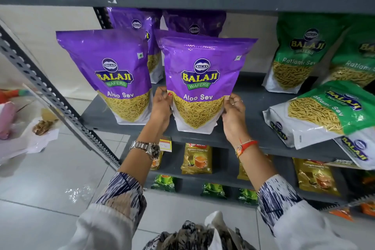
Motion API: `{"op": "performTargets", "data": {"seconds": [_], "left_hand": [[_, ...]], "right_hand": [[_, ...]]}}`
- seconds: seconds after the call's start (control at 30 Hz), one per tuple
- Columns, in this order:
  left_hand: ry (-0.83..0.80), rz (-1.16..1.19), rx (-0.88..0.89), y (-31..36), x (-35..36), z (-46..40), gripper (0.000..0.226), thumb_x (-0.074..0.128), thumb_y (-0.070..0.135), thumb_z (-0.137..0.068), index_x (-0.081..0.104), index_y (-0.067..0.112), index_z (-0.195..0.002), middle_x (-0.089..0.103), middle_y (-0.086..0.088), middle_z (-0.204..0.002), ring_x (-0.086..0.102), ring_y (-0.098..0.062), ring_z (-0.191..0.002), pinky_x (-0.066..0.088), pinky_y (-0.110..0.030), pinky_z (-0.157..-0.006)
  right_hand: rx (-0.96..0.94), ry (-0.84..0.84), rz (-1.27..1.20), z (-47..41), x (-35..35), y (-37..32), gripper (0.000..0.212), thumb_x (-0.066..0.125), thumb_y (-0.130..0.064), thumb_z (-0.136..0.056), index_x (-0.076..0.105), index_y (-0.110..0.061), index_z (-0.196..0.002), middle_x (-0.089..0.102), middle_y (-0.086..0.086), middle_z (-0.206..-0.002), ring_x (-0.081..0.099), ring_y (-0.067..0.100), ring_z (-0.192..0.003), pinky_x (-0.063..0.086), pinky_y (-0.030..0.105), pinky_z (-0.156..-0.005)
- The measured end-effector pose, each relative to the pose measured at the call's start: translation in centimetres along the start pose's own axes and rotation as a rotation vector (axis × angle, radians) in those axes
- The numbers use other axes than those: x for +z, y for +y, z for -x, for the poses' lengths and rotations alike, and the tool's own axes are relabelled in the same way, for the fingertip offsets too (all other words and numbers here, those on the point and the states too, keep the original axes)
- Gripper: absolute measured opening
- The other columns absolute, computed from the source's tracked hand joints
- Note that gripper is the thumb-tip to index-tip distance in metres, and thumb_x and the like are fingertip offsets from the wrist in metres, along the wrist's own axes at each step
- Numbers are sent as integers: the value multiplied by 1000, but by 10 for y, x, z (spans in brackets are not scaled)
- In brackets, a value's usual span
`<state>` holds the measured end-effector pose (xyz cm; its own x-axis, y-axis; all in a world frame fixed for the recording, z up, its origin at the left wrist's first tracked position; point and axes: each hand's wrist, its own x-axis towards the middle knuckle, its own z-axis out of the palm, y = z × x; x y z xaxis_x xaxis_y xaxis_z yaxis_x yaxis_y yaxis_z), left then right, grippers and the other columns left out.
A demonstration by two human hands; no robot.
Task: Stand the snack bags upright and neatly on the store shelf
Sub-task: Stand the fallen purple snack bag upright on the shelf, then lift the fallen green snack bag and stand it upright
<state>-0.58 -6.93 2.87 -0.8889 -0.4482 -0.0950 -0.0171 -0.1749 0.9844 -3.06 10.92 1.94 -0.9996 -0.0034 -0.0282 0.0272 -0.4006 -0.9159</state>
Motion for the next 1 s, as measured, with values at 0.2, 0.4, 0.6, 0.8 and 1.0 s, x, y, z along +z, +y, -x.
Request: {"op": "performTargets", "data": {"seconds": [0.2, 0.4, 0.6, 0.8, 1.0], "left_hand": [[27, 87, 18, -10, -3, -20, 22, 34, 2, -94, 44, 20, -87, 60, 1, -87, 55, -11, -75, 41, -25, -65], [161, 90, 116, -26, 6, -5, 36, 37, 5, -94, 37, 5, -130, 48, -19, -135, 51, -22, -115, 41, -32, -96], [467, -111, 361, -68, 46, 62, 45, 43, 16, -93, 32, 5, -135, 33, -16, -135, 36, -22, -125, 37, -44, -105], [-9, -43, 299, -78, 131, 119, 27, 37, 17, -94, 39, 25, -120, 45, 3, -112, 47, 2, -106, 36, -12, -96], [-265, -333, 305, -64, 228, 74, 36, 39, 30, -92, 53, 14, -120, 54, -12, -121, 41, -10, -115, 23, -8, -104]], "right_hand": [[14, -5, -3, -7, 12, 17, 13, 42, -18, -97, 54, -22, -95, 65, -2, -95, 68, 1, -80, 53, 17, -68], [-34, -36, 70, -3, 6, 23, 12, 46, -21, -95, 53, -23, -105, 65, -4, -106, 64, 6, -98, 53, 24, -83], [-199, 254, 132, 20, -34, 14, 18, 55, -18, -86, 55, -27, -101, 65, -2, -105, 62, 4, -100, 47, 38, -100], [-286, 596, 131, 29, -108, -36, 15, 56, -6, -86, 55, -19, -94, 63, 6, -89, 61, 18, -86, 55, 37, -82], [-125, 840, 67, 31, -179, -66, 21, 56, -12, -89, 43, -27, -83, 48, -2, -75, 49, 11, -66, 48, 28, -58]]}}
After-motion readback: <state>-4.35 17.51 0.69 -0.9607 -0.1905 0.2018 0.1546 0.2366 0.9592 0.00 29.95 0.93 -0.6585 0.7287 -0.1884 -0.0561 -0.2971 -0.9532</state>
